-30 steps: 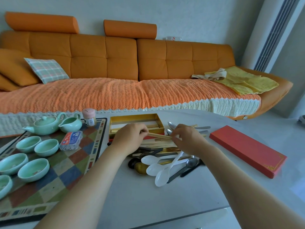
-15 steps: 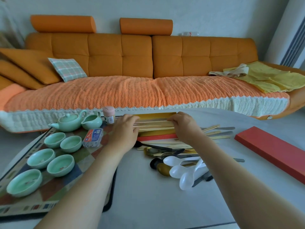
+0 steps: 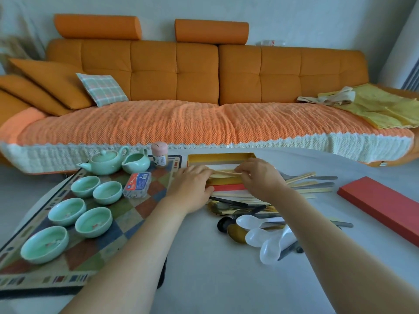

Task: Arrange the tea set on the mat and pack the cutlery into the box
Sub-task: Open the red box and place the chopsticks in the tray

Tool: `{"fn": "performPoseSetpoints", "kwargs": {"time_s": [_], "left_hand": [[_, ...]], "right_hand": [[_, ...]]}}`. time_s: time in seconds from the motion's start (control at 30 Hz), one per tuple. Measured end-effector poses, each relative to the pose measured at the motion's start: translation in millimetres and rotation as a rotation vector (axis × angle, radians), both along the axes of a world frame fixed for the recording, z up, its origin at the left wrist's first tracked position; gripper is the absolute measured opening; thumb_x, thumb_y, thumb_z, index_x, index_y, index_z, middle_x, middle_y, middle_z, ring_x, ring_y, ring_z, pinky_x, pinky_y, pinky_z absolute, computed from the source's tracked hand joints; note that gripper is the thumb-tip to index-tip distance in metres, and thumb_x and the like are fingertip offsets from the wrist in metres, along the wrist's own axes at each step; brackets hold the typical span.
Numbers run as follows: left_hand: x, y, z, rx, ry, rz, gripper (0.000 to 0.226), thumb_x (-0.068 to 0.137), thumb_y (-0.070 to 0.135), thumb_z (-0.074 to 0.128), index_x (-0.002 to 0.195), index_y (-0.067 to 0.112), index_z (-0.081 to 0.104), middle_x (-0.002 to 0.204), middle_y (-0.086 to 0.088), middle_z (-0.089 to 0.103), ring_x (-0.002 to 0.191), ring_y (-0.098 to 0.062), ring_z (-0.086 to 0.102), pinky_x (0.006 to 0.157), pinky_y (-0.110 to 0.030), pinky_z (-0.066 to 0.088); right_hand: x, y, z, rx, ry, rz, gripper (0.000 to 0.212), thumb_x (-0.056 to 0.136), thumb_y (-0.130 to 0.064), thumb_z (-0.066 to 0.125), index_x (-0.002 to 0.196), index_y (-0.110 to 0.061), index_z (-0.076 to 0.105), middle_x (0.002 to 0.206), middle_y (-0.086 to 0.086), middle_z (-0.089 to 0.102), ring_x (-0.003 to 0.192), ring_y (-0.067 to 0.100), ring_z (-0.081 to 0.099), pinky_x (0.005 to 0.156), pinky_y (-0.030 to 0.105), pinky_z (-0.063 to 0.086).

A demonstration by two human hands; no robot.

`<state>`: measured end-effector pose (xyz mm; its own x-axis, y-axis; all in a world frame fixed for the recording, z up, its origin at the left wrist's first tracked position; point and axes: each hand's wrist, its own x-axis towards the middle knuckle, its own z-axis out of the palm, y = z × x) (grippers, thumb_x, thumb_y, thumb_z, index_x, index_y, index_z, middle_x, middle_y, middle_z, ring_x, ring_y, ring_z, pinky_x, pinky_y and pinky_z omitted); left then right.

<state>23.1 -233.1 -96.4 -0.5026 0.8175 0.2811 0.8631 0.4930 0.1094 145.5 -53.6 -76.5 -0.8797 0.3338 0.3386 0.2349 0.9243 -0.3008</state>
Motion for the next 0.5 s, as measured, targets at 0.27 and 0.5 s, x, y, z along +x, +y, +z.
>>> {"fn": "performPoseSetpoints", "kwargs": {"time_s": [0.27, 0.5], "left_hand": [[9, 5, 9, -0.02, -0.038, 0.029, 0.052, 0.1, 0.048, 0.039, 0.149, 0.027, 0.036, 0.15, 0.005, 0.043, 0.138, -0.02, 0.036, 0.114, -0.039, 0.019], [37, 13, 17, 0.247, 0.049, -0.095, 0.02, 0.097, 0.03, 0.053, 0.114, 0.024, 0.062, 0.11, 0.009, 0.061, 0.107, -0.016, 0.053, 0.094, -0.032, 0.034]], "right_hand": [[17, -1, 5, -0.057, -0.093, 0.053, 0.04, 0.093, -0.015, 0.046, 0.129, -0.022, 0.063, 0.128, 0.001, 0.062, 0.107, 0.014, 0.056, 0.096, 0.03, 0.045], [38, 8, 18, -0.002, 0.022, 0.074, 0.027, 0.087, -0.007, 0.058, 0.095, -0.026, 0.075, 0.091, -0.013, 0.063, 0.079, 0.007, 0.056, 0.078, 0.03, 0.053]]}}
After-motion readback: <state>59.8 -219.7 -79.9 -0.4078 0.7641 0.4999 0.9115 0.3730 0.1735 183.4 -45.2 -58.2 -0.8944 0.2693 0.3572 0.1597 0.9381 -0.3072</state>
